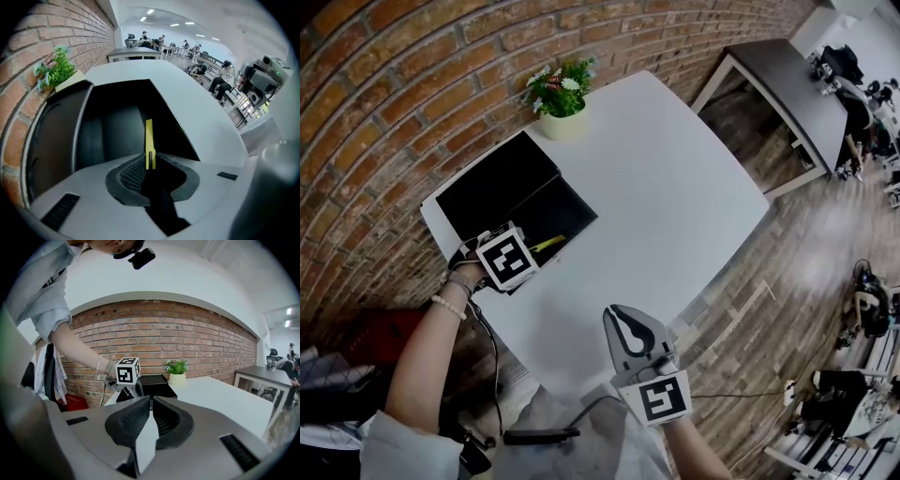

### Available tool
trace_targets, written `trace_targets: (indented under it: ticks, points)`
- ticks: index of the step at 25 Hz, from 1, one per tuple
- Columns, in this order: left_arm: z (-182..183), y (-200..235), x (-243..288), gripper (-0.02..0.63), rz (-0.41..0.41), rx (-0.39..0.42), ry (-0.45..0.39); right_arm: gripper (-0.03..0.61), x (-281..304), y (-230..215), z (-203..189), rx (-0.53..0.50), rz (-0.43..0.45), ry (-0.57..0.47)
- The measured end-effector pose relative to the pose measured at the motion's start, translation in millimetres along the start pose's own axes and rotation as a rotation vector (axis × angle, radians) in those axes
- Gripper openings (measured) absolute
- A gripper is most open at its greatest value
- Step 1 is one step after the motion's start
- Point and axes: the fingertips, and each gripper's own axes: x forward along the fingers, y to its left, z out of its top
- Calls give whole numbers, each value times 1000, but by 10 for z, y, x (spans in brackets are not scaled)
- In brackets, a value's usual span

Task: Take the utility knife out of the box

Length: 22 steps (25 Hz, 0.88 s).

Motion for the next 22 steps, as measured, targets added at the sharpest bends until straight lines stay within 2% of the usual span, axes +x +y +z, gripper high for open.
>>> trace_targets:
  ticks: [3,5,9,16,22]
  points:
    - [12,12,-8,78,8,-14,-13,52,8,3,-7,-2,3,-2]
    - [14,45,-40,78,18,-53,-31,52,2,4,-6,-5,7,0]
    - [140,21,-196,77,16,-136,-129,52,-31,-2,22,-10,14,-5]
    - [298,8,-601,77,111,-217,-292,52,-129,-25,181,-35,27,-37]
    - [369,-92,-1177,77,228,-306,-474,52,-244,-56,461,-61,33,-85]
